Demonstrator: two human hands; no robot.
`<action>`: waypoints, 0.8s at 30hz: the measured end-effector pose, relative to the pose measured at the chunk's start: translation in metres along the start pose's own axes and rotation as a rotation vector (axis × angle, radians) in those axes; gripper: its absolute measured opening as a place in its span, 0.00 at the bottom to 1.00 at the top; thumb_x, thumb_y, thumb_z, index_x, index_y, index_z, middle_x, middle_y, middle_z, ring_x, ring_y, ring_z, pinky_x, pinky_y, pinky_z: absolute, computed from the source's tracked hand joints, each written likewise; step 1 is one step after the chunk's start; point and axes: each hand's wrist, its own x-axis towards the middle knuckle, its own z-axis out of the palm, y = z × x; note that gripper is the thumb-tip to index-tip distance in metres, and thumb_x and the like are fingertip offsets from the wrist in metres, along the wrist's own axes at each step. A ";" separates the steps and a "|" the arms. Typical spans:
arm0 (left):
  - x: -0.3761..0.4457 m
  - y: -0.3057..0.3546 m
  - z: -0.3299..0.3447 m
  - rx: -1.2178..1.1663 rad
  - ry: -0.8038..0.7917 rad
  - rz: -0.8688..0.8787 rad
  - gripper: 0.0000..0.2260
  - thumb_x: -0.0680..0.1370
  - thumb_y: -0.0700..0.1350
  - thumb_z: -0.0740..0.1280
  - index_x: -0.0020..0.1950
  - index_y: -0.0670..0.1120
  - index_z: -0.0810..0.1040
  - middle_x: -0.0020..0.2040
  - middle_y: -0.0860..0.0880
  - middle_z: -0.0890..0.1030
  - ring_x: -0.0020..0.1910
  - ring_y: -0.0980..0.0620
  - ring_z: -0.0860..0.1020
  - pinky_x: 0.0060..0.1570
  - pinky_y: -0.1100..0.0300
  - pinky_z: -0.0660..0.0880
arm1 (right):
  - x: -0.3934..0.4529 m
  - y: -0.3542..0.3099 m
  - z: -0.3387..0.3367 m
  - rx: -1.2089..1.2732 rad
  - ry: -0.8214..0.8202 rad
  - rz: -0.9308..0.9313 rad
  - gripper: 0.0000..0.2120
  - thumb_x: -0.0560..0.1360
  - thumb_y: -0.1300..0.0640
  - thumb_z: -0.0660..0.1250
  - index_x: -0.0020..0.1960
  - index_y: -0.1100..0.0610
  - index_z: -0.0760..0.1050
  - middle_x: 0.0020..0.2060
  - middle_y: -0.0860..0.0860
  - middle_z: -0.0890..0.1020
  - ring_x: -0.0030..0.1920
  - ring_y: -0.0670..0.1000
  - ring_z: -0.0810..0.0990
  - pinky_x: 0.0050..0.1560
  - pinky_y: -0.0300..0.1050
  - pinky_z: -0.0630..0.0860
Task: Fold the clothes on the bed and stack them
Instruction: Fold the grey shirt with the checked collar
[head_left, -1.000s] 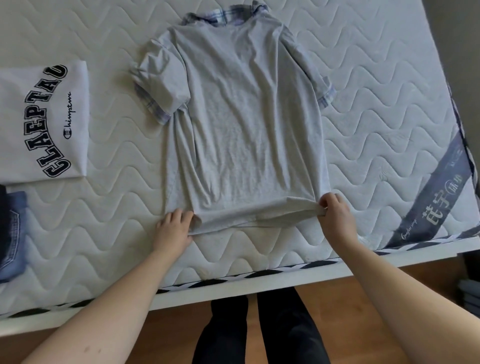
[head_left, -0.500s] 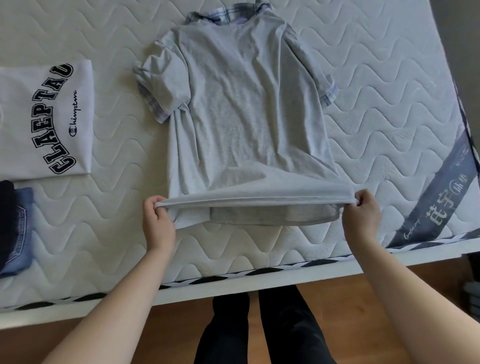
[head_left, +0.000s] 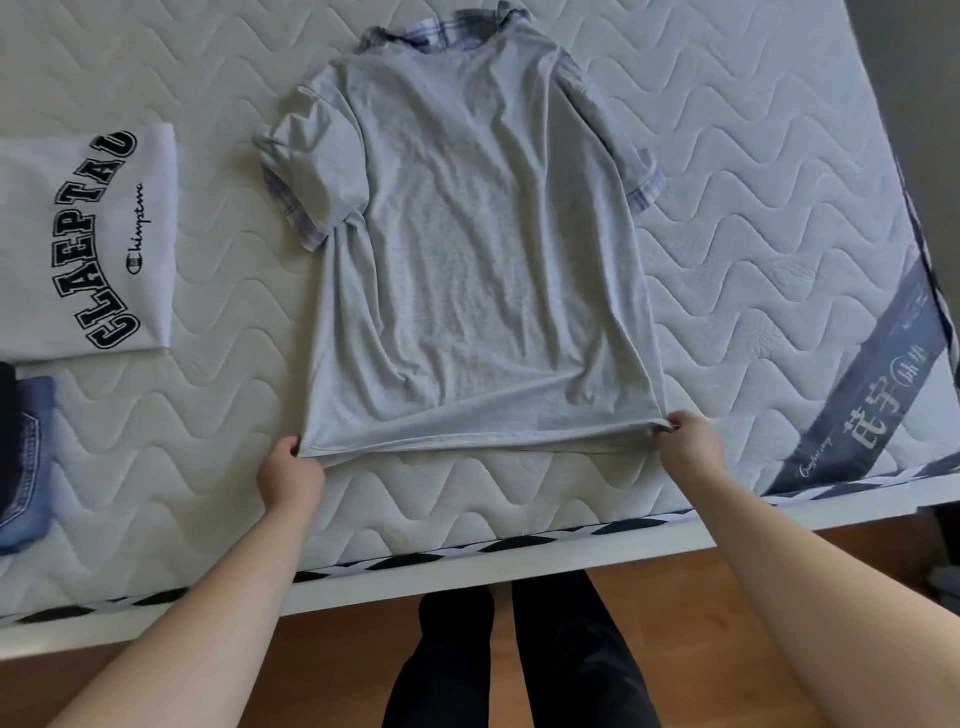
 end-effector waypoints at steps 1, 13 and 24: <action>-0.001 0.002 -0.001 -0.106 -0.007 -0.061 0.15 0.74 0.31 0.59 0.58 0.39 0.78 0.54 0.36 0.80 0.51 0.37 0.78 0.49 0.48 0.75 | -0.001 0.001 -0.001 0.029 0.026 0.019 0.05 0.75 0.63 0.61 0.50 0.58 0.73 0.35 0.53 0.76 0.37 0.55 0.75 0.30 0.44 0.63; -0.024 -0.004 -0.040 -0.460 0.092 -0.046 0.21 0.74 0.30 0.54 0.61 0.46 0.76 0.45 0.47 0.77 0.33 0.50 0.71 0.33 0.58 0.69 | -0.028 0.030 -0.041 0.704 0.333 0.208 0.16 0.75 0.67 0.56 0.55 0.59 0.79 0.29 0.54 0.74 0.25 0.50 0.71 0.23 0.39 0.74; -0.040 -0.076 -0.033 0.097 -0.122 0.217 0.14 0.77 0.34 0.58 0.59 0.46 0.72 0.50 0.43 0.78 0.42 0.45 0.73 0.38 0.53 0.70 | -0.070 0.077 0.008 0.641 0.071 0.352 0.15 0.78 0.70 0.55 0.55 0.57 0.76 0.57 0.63 0.79 0.45 0.57 0.80 0.56 0.56 0.79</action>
